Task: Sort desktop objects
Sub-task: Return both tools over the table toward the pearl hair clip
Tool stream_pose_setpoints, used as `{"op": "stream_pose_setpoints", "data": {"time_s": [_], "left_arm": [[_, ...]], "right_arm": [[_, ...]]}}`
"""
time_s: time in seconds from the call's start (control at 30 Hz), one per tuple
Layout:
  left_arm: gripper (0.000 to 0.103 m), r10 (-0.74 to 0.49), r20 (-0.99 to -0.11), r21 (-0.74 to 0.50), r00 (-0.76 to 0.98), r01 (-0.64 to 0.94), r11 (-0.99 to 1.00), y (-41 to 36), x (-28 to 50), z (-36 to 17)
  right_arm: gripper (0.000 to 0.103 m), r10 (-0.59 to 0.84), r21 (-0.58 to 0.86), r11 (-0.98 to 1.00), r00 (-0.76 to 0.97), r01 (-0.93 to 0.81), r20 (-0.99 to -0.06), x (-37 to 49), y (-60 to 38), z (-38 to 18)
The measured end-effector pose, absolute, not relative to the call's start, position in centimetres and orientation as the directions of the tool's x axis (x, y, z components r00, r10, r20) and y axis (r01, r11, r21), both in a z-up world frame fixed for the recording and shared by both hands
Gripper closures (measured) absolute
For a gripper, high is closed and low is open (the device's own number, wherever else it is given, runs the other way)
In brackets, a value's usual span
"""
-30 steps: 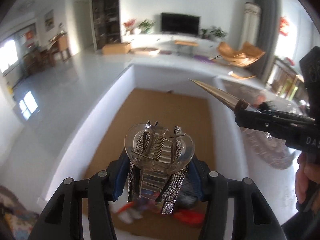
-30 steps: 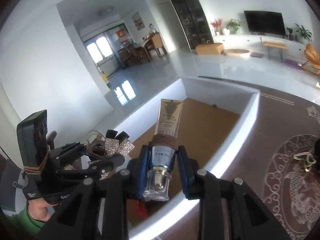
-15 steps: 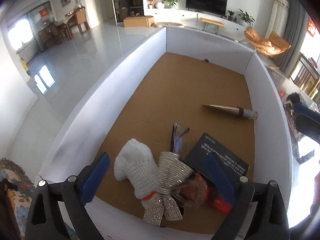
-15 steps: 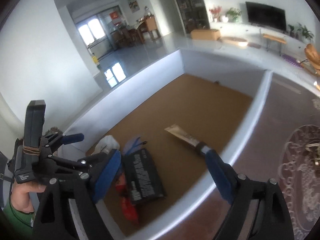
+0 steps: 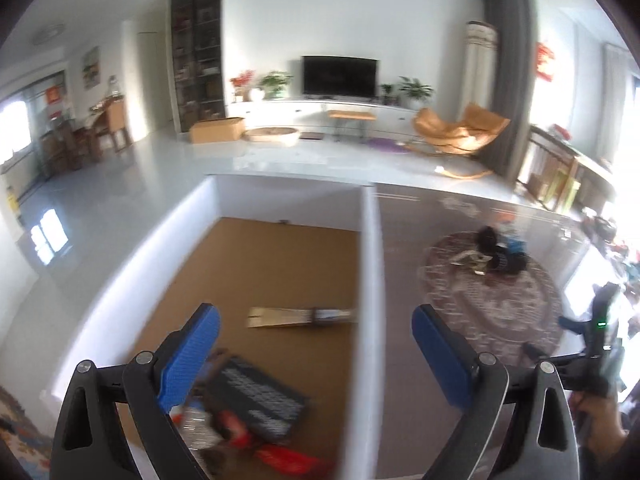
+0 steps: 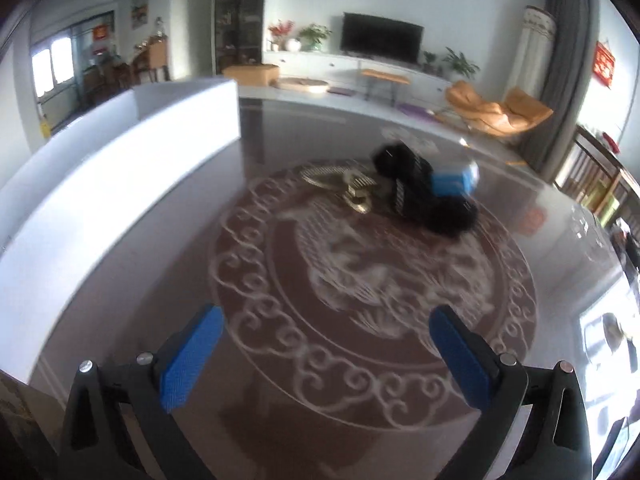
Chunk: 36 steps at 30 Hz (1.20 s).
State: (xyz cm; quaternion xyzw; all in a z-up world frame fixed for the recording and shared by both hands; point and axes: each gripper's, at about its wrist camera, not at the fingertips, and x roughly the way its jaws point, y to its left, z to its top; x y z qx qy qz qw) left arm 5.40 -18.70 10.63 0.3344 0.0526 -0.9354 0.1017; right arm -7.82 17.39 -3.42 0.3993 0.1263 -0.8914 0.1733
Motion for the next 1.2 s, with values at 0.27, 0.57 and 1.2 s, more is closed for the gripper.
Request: {"op": "stream_pose_setpoints", "data": {"time_s": [0.27,0.57,1.2], "left_arm": [[0.005,0.051,-0.673,-0.062,-0.738,-0.012,-0.998,-7.6,2.9,10.2],[0.005,0.096,-0.785,-0.026,-0.612,-0.123,-0.992,0.2,-0.6,2.3],[0.001,0.027,-0.81,0.0,-0.585,-0.045,-0.999,0.3,-4.0,-5.6]], "right_arm": [[0.0,-0.129,-0.046,-0.963,-0.605,0.265,-0.786,-8.4,23.5,-5.9],[0.0,-0.085,-0.04,-0.98,-0.589,0.196,-0.804,-9.2,25.3,-7.0],[0.0,-0.105,-0.009,-0.982,-0.577,0.191,-0.81,-9.5,25.7,-7.3]]}}
